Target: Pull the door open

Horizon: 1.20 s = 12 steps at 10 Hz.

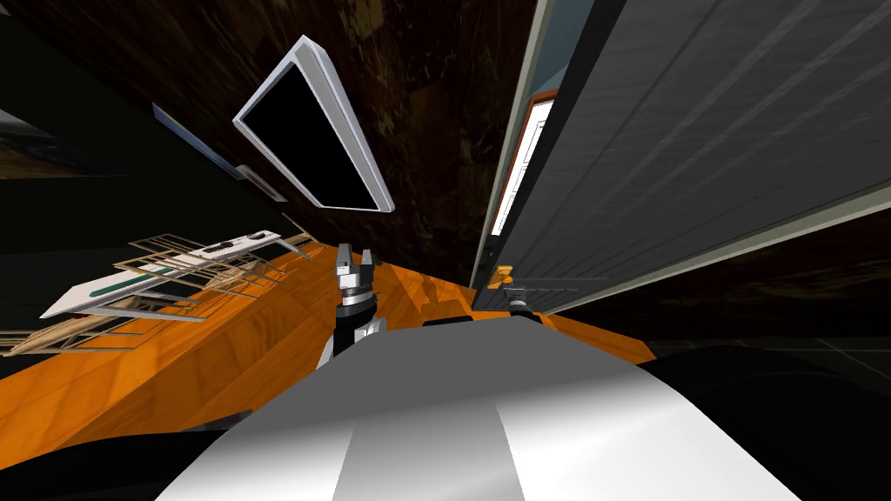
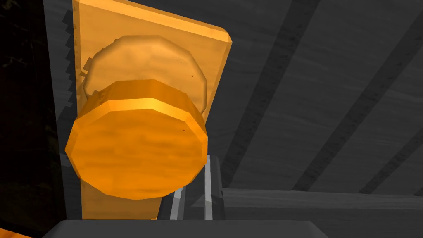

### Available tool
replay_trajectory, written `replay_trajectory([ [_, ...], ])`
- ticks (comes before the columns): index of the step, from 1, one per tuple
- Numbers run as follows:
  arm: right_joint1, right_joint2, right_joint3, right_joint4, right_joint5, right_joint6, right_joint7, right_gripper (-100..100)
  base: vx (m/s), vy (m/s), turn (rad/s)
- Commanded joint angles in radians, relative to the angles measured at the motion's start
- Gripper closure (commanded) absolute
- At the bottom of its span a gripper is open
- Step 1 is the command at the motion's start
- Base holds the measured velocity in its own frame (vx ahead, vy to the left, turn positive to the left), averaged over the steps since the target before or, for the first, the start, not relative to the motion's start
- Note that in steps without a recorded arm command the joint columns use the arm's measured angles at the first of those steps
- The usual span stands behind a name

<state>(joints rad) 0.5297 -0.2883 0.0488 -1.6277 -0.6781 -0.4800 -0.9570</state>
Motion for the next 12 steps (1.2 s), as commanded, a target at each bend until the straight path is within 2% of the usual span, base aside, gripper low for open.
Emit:
replay_trajectory([
  [1,0.003,0.011,0.022,-0.035,-0.006,-0.007,-0.017,-100,-0.061,0.009,0.033],
  [2,0.003,0.011,0.022,-0.035,-0.006,-0.007,-0.017,-100,-0.033,0.005,-0.014],
  [7,0.029,0.015,0.045,-0.065,-0.072,-0.009,-0.109,-100,-0.057,-0.018,0.048],
  [10,0.036,0.016,0.052,-0.073,-0.092,-0.009,-0.136,-100,-0.048,-0.007,0.015],
  [11,0.054,0.016,0.035,-0.056,-0.091,-0.002,-0.124,-100,-0.017,-0.037,-0.026],
  [12,0.088,-0.001,0.023,-0.085,-0.11,0.021,-0.136,-100,0.036,-0.007,-0.061],
])
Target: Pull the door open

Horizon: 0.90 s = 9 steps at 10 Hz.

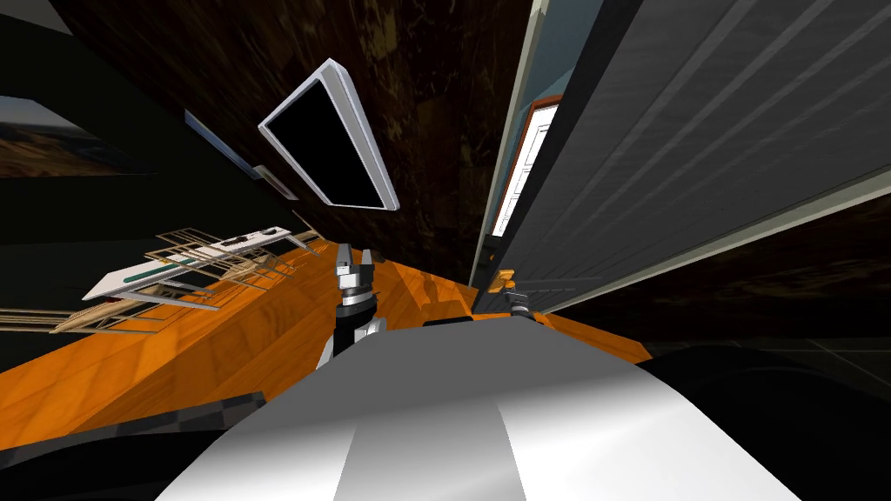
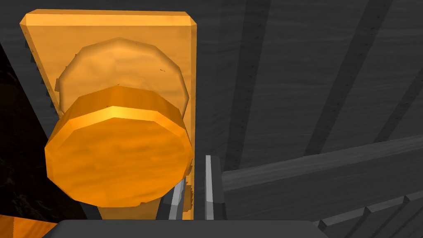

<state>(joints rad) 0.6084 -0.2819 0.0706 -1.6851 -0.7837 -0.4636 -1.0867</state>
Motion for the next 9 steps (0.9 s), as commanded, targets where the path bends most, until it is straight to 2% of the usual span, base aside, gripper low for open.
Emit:
replay_trajectory([
  [1,0.02,-0.013,-0.002,-0.039,-0.01,0.011,-0.01,-100,0.06,0.024,-0.052],
  [5,0.031,-0.019,-0.005,-0.051,-0.016,0.018,-0.014,-100,0.025,0.012,-0.004],
  [9,0.073,-0.043,-0.019,-0.101,-0.04,0.046,-0.029,-100,0.034,0.015,-0.01],
])
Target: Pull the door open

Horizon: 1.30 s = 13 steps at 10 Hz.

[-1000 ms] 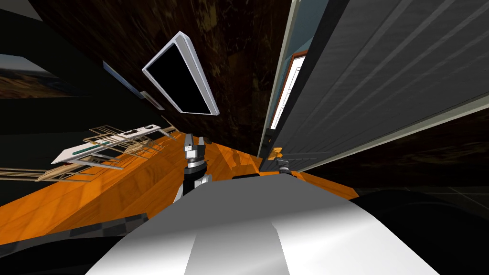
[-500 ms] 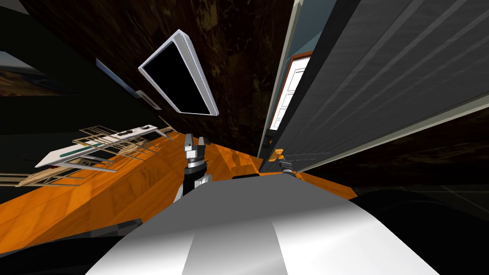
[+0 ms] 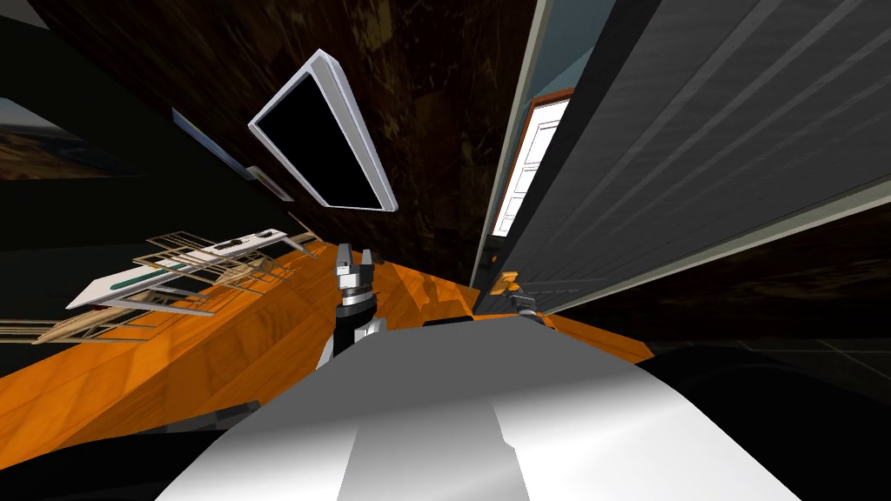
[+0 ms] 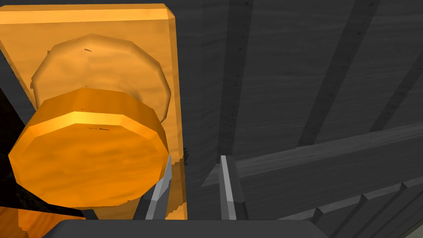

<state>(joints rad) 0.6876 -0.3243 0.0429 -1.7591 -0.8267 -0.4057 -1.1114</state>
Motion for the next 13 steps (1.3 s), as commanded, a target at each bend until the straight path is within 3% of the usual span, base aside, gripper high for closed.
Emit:
replay_trajectory([
  [1,0.003,-0.006,0.006,-0.037,-0.002,-0.006,-0.007,-100,0.049,0.016,-0.012],
  [9,0.024,-0.018,0.0,-0.061,-0.013,0.007,-0.015,-100,0.014,0.002,-0.005],
  [10,0.041,-0.015,-0.008,-0.043,-0.018,0.025,-0.01,-100,0.01,-0.028,-0.027],
  [11,0.041,-0.015,-0.008,-0.043,-0.018,0.025,-0.01,100,0.005,-0.012,0.033],
  [13,0.041,-0.015,-0.008,-0.043,-0.018,0.025,-0.01,100,-0.003,0.017,-0.01],
])
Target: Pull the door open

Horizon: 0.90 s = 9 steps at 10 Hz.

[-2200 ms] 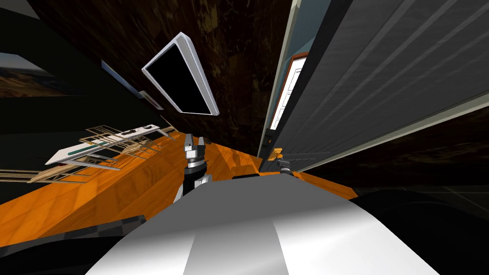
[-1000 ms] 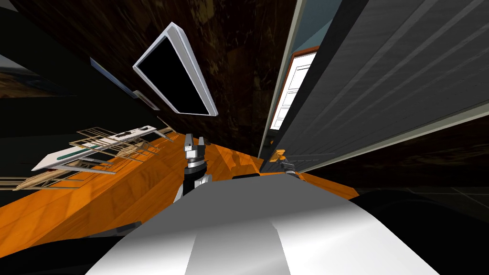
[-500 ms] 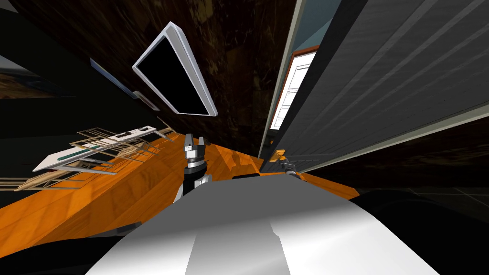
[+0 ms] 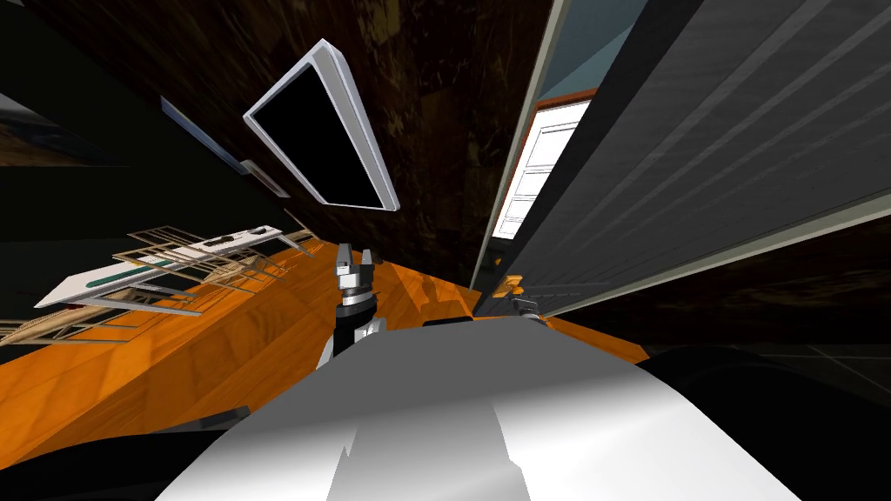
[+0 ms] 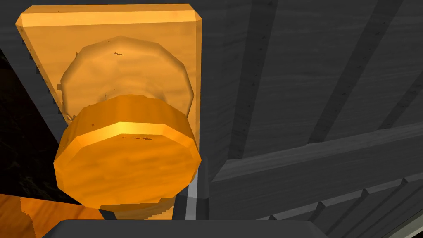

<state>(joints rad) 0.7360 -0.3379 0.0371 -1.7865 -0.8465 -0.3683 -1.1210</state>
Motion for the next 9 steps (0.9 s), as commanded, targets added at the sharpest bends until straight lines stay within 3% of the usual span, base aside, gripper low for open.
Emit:
replay_trajectory([
  [1,-0.007,-0.001,-0.002,-0.016,0.002,-0.012,-0.001,100,0.0,0.0,0.0],
  [3,-0.007,-0.001,-0.002,-0.016,0.002,-0.012,-0.001,100,-0.001,-0.002,0.006],
  [4,-0.02,-0.001,0.011,0.01,0.007,-0.012,-0.003,-100,-0.109,-0.017,0.092],
  [9,-0.087,-0.005,0.045,0.045,0.03,-0.053,-0.013,-100,-0.201,-0.021,0.121],
])
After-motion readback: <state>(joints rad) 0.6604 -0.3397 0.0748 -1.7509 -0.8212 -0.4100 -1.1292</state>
